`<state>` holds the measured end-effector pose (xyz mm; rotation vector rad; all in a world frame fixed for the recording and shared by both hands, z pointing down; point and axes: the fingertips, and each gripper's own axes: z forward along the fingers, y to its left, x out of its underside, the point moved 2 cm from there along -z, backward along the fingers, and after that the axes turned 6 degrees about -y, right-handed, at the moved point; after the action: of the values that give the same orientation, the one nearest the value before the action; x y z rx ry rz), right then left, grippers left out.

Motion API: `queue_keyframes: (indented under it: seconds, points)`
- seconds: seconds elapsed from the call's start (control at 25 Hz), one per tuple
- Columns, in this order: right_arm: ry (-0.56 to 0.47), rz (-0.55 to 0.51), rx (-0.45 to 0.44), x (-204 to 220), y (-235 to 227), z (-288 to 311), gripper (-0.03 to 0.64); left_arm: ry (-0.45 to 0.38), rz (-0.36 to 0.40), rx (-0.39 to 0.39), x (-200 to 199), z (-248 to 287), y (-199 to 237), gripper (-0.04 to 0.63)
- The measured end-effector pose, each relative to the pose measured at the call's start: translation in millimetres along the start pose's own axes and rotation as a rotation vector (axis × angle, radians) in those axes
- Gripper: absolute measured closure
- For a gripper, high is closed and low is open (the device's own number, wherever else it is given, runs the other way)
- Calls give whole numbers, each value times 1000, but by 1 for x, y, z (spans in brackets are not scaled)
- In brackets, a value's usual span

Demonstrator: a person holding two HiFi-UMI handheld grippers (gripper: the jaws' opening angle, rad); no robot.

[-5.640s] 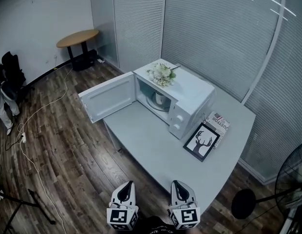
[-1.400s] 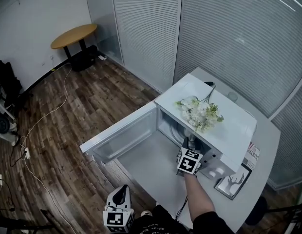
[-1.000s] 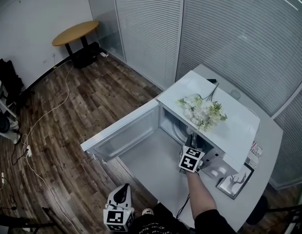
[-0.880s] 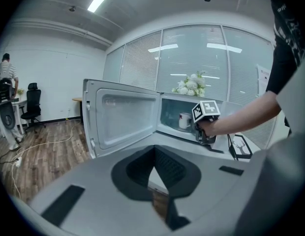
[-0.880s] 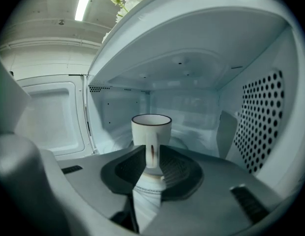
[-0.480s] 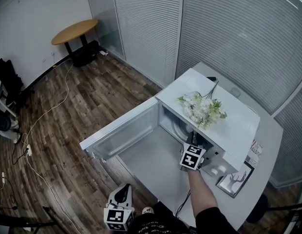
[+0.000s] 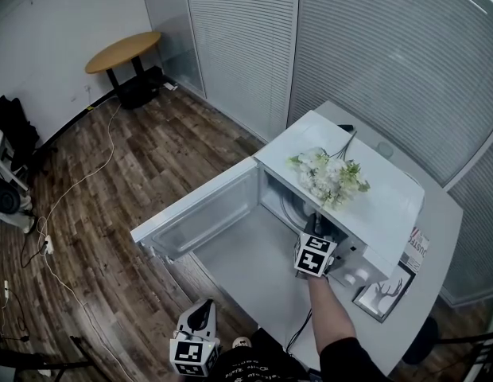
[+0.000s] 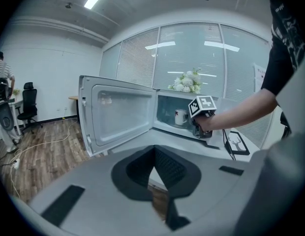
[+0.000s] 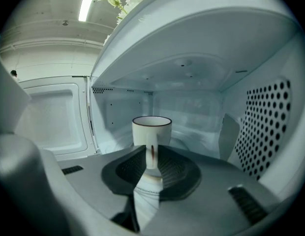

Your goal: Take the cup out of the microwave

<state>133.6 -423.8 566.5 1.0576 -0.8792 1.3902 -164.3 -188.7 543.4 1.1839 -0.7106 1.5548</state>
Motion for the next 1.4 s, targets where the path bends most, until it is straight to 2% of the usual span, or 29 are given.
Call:
queue_keyframes:
  seconds: [0.56, 1.4]
  points:
    - [-53, -7, -12, -6, 2, -12, 551, -11, -16, 5, 2, 0, 0, 589]
    - [-80, -40, -104, -5, 17, -59, 549, -50, -25, 33, -3, -2, -10, 589]
